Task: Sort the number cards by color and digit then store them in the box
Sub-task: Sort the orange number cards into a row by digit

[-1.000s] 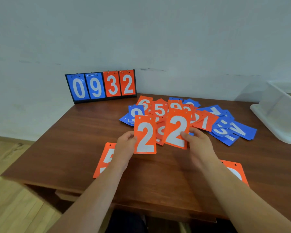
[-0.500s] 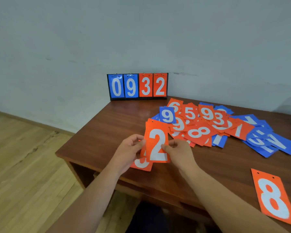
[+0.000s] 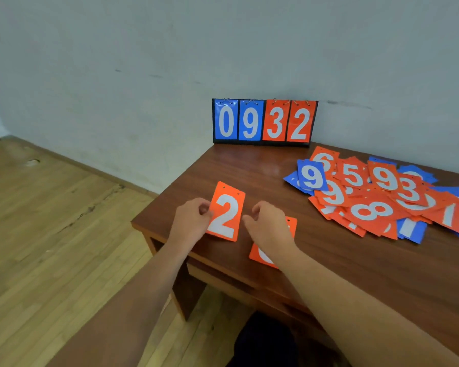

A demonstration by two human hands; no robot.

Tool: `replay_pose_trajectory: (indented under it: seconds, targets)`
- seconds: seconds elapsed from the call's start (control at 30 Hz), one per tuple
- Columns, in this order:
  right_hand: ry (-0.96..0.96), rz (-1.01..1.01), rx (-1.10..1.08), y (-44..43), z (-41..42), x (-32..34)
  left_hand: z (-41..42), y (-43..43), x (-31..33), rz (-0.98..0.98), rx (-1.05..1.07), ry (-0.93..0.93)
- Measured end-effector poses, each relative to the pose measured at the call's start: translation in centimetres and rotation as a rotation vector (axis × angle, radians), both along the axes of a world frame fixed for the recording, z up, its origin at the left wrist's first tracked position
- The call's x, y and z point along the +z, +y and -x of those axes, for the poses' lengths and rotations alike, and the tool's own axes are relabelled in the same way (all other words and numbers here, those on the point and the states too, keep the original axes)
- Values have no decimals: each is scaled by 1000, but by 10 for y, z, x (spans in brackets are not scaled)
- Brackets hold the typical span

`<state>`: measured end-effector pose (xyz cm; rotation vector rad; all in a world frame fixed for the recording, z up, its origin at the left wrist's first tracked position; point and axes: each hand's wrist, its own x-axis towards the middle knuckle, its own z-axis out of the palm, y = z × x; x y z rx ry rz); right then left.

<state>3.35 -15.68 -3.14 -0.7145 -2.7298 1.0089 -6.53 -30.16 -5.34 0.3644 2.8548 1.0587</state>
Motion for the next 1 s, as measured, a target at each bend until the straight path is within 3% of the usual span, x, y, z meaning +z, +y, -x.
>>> replay_pose_trajectory:
  seconds: [0.17,0.3,0.43,0.67,0.73,0.83,1.0]
  targets:
    - [-51,-412,125,3,-17,-24,18,-4,-16,229,-44,142]
    - [-40,-458,118,10,-32,-35,8,4,-12,207,-169,351]
    - [-82,-494,163,18,-47,-42,-3,9,-19,343,-480,275]
    - [-107,-468,136,20,-52,-37,-12,16,-32,376,-304,346]
    - [-65,-422,100,22,-55,-32,-15,20,-27,329,-279,381]
    - [6,-361,17,41,-59,-18,-21,38,-10,110,-262,395]
    - [-15,-370,-147,105,-69,6,-33,105,26,-19,-396,226]
